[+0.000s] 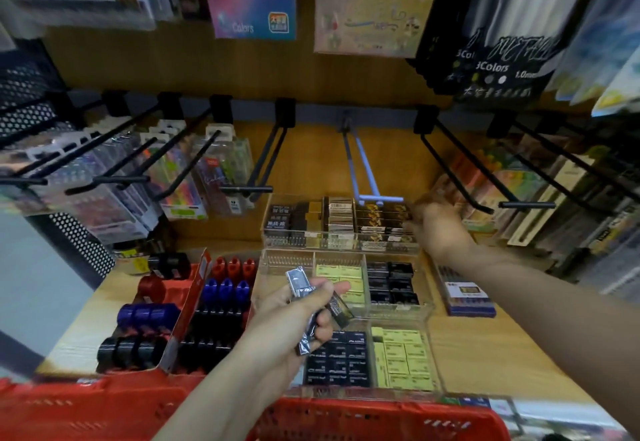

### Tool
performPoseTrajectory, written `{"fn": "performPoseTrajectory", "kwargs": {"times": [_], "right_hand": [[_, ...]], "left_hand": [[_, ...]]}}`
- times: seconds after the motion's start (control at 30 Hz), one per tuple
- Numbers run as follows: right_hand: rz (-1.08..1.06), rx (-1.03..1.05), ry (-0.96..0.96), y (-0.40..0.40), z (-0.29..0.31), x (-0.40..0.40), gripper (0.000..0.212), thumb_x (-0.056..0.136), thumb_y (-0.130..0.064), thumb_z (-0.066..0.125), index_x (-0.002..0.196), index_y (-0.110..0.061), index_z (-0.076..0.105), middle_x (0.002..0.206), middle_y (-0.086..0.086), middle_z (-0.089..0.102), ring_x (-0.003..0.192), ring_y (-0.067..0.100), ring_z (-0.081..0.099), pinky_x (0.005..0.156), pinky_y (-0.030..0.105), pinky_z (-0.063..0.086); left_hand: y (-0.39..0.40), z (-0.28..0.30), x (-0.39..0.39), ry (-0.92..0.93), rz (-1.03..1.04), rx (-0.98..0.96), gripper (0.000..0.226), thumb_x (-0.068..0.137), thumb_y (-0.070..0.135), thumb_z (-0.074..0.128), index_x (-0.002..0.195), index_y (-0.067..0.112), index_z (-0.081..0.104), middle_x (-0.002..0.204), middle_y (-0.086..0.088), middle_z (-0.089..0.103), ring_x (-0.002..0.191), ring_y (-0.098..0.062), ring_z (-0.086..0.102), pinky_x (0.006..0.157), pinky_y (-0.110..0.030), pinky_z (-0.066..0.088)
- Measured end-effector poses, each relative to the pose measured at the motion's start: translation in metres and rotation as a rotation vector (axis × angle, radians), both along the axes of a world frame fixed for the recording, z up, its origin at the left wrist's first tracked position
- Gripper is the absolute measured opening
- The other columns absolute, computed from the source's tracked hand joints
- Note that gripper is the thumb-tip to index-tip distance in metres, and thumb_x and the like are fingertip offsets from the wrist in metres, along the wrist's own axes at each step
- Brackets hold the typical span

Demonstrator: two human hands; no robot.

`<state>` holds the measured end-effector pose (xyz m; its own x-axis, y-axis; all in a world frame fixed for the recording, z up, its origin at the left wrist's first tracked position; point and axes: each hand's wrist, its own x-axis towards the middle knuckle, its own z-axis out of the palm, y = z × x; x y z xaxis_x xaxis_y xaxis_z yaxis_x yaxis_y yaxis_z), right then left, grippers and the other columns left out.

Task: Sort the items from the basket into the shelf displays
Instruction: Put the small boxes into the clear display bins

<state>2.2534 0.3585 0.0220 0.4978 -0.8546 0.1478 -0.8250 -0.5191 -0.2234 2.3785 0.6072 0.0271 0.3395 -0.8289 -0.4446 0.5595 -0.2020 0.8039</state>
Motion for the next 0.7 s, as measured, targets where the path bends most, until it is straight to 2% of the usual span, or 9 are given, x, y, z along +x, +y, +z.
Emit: {"fn": "performPoseTrajectory", "kwargs": {"times": [0.07, 0.1, 0.13, 0.2, 0.3, 0.4, 0.5, 0.6, 0.7], "right_hand": [[0.091, 0.014, -0.263, 0.026, 0.011, -0.008, 0.024, 0.097, -0.023, 0.059, 0.116, -0.012, 0.069, 0.118, 0.006, 0.065, 0.106, 0.020, 0.063, 0.095, 0.030, 0.048], [0.138, 0.148, -0.362, 0.043, 0.018, -0.012, 0.023, 0.097, -0.030, 0.058, 0.114, -0.018, 0.070, 0.112, 0.001, 0.069, 0.101, 0.013, 0.065, 0.094, 0.029, 0.050], [0.185, 0.410, -0.448, 0.066, 0.025, -0.015, 0.026, 0.095, -0.039, 0.057, 0.111, -0.024, 0.069, 0.105, -0.002, 0.072, 0.095, 0.010, 0.069, 0.090, 0.029, 0.055], [0.281, 0.961, -0.587, 0.109, 0.036, -0.022, 0.035, 0.090, -0.049, 0.055, 0.111, -0.024, 0.068, 0.102, 0.000, 0.074, 0.092, 0.016, 0.073, 0.080, 0.027, 0.059], [0.321, 1.199, -0.737, 0.149, 0.040, -0.039, 0.028, 0.092, -0.033, 0.063, 0.109, -0.013, 0.074, 0.105, 0.010, 0.074, 0.098, 0.025, 0.072, 0.083, 0.025, 0.057], [0.277, 0.997, -0.839, 0.165, 0.044, -0.050, 0.017, 0.086, -0.017, 0.071, 0.100, -0.014, 0.078, 0.093, 0.005, 0.076, 0.086, 0.019, 0.072, 0.079, 0.024, 0.057], [0.288, 0.662, -0.814, 0.164, 0.056, -0.062, 0.025, 0.074, -0.008, 0.081, 0.094, -0.024, 0.077, 0.095, -0.009, 0.076, 0.090, 0.012, 0.071, 0.077, 0.016, 0.054], [0.406, 0.457, -0.726, 0.164, 0.064, -0.070, 0.031, 0.069, -0.011, 0.085, 0.090, -0.033, 0.078, 0.098, -0.016, 0.070, 0.089, 0.005, 0.067, 0.073, 0.013, 0.052], [0.497, 0.481, -0.669, 0.164, 0.065, -0.074, 0.029, 0.064, -0.024, 0.085, 0.090, -0.036, 0.079, 0.100, -0.016, 0.068, 0.091, 0.008, 0.066, 0.075, 0.016, 0.051]], "left_hand": [[0.001, 0.002, -0.002, 0.057, 0.031, -0.029, 0.029, 0.083, 0.014, 0.070, 0.110, 0.003, 0.068, 0.060, 0.001, 0.056, 0.050, -0.010, 0.045, 0.042, -0.019, 0.038], [0.002, 0.003, -0.003, 0.100, 0.055, -0.055, 0.029, 0.078, 0.012, 0.073, 0.105, 0.005, 0.068, 0.059, 0.000, 0.054, 0.051, -0.009, 0.046, 0.042, -0.019, 0.040], [0.002, 0.005, -0.004, 0.128, 0.067, -0.087, 0.029, 0.074, 0.010, 0.073, 0.102, 0.007, 0.068, 0.059, 0.000, 0.053, 0.051, -0.009, 0.046, 0.043, -0.019, 0.041], [0.003, 0.009, -0.007, 0.127, 0.048, -0.152, 0.025, 0.072, 0.009, 0.074, 0.097, 0.010, 0.071, 0.059, 0.000, 0.053, 0.050, -0.008, 0.046, 0.045, -0.020, 0.042], [0.007, 0.018, -0.014, 0.038, -0.025, -0.210, 0.021, 0.074, 0.013, 0.074, 0.094, 0.017, 0.074, 0.059, 0.000, 0.053, 0.051, -0.009, 0.047, 0.045, -0.019, 0.043], [0.013, 0.022, -0.020, -0.081, -0.113, -0.242, 0.024, 0.076, 0.019, 0.073, 0.100, 0.020, 0.073, 0.058, 0.001, 0.051, 0.051, -0.009, 0.046, 0.045, -0.018, 0.041], [0.019, 0.022, -0.025, -0.072, -0.206, -0.218, 0.044, 0.077, 0.030, 0.073, 0.116, 0.010, 0.065, 0.065, 0.000, 0.053, 0.053, -0.008, 0.045, 0.047, -0.019, 0.039], [0.025, 0.021, -0.026, -0.055, -0.261, -0.178, 0.067, 0.076, 0.044, 0.072, 0.120, -0.005, 0.057, 0.076, -0.002, 0.060, 0.054, -0.009, 0.042, 0.052, -0.022, 0.035], [0.027, 0.020, -0.026, -0.086, -0.309, -0.152, 0.065, 0.077, 0.045, 0.073, 0.114, -0.007, 0.059, 0.063, 0.000, 0.055, 0.051, -0.010, 0.039, 0.051, -0.022, 0.033]]}}
